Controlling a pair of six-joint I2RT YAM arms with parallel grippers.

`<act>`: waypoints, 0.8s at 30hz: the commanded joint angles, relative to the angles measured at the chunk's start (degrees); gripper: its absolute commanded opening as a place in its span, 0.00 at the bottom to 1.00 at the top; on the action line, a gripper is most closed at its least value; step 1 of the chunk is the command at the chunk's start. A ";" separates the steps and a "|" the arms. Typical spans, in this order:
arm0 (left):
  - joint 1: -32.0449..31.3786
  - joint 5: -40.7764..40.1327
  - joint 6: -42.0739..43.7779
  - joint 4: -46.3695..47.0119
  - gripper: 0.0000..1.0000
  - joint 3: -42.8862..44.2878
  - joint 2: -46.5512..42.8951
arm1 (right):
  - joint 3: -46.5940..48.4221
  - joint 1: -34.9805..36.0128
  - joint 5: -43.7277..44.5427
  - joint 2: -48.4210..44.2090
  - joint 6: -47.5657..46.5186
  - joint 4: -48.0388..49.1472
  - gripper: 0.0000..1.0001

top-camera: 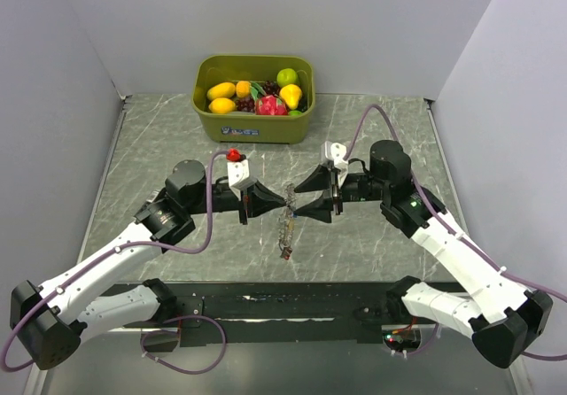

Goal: Put the keys on the keyring

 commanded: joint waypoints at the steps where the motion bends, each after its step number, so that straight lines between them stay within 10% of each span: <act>1: -0.12 -0.98 -1.61 7.56 0.01 0.59 -1.08 | -0.76 -0.15 -2.58 0.27 1.17 1.13 0.59; 24: -0.12 -2.74 -0.38 6.68 0.01 1.21 -1.60 | -1.47 0.12 -2.50 2.99 3.11 2.45 0.00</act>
